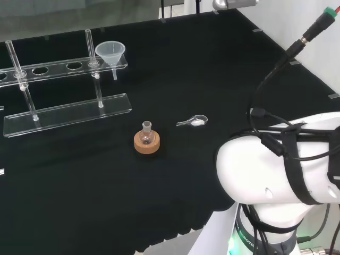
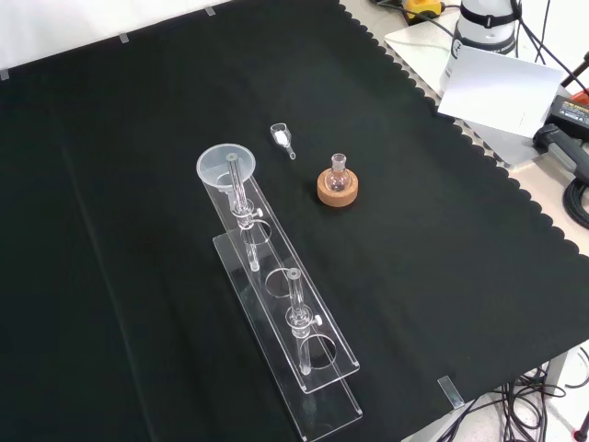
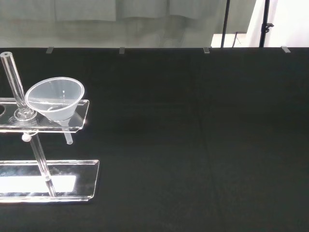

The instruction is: Pick up the funnel from the transparent funnel stand.

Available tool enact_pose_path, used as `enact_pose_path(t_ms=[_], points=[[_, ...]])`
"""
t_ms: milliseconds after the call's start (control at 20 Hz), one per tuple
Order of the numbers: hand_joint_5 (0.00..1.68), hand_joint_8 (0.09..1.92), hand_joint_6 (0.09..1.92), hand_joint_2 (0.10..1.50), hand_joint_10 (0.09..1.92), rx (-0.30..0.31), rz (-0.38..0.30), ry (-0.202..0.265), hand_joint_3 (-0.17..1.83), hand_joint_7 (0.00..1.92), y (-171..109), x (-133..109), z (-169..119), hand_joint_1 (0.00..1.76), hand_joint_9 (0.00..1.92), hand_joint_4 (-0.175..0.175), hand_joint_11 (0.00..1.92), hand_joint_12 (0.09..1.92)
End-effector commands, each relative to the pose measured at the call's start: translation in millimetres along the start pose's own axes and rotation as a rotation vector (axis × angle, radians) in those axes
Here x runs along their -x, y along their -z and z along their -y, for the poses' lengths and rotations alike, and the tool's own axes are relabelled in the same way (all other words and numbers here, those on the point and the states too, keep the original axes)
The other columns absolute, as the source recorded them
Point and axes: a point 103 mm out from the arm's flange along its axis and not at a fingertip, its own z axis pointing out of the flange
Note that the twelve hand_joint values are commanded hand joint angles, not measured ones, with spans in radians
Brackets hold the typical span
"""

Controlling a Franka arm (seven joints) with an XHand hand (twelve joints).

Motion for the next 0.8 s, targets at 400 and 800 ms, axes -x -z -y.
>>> enact_pose_path(t_ms=[400,800], points=[[0.0,0.09,0.09,0.58,0.09,-0.032,0.028,-0.006,0.08,0.0,-3.4,8.1,-0.9,0.46,0.02,0.014,0.0,0.84],[0.0,0.09,0.09,0.6,0.09,-0.057,0.002,0.036,0.03,0.0,-10.3,2.3,-12.4,0.47,0.0,0.022,0.0,0.09]])
